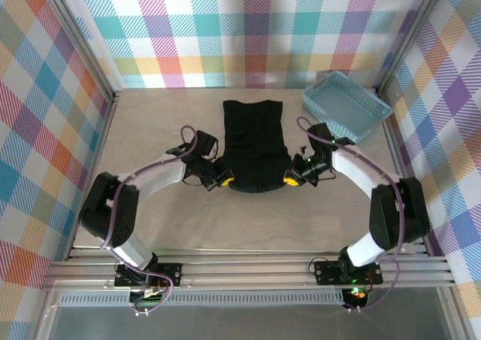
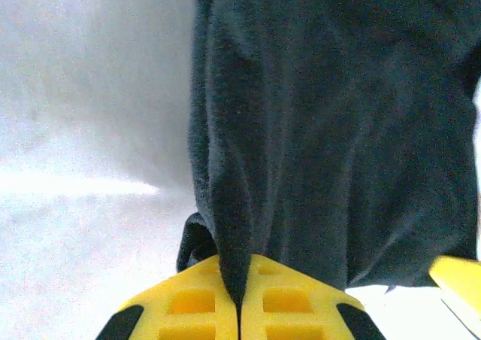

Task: Fold and stack the t-shirts

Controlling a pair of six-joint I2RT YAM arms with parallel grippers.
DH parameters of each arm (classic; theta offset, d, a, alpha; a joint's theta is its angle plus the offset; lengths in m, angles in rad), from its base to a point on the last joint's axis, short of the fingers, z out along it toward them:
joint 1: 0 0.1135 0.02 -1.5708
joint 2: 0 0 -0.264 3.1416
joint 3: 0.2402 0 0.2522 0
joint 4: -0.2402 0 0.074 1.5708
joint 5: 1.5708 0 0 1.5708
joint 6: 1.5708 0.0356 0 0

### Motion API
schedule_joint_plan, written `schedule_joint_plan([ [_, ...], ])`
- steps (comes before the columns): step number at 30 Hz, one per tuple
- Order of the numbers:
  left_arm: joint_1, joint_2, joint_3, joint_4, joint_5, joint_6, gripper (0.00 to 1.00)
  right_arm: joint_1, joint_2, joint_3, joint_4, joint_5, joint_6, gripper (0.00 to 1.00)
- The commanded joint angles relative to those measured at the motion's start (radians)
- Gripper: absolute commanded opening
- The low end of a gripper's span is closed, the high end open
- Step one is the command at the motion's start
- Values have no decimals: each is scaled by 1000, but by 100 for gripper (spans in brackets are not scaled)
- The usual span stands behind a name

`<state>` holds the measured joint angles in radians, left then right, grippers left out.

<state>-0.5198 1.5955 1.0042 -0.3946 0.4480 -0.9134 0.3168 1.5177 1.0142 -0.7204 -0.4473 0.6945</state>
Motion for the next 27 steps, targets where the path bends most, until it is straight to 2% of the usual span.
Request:
schedule_joint_plan([
  [1,-43,-98,-71,-139,84,72,0,43,-91,-70,-123,-66,-11,0],
  [7,-65,-376,-143,-205,101,-46,0,60,-305,-64,-295,-88,44,0],
  [12,-63,-437,-51,-272,73,-84,0,59,-296,84,-434,-80,76,0],
  [18,-1,-373,87,-290,33,-154,0,45,-152,313,-543,-85,121,0],
  [21,61,-287,152,-260,10,-180,0,17,1,448,-550,-94,116,0],
  [24,137,-137,246,-212,7,-199,0,-15,180,608,-521,-91,117,0],
  [27,193,96,410,-153,8,-172,2,-67,379,759,-453,-90,142,0],
])
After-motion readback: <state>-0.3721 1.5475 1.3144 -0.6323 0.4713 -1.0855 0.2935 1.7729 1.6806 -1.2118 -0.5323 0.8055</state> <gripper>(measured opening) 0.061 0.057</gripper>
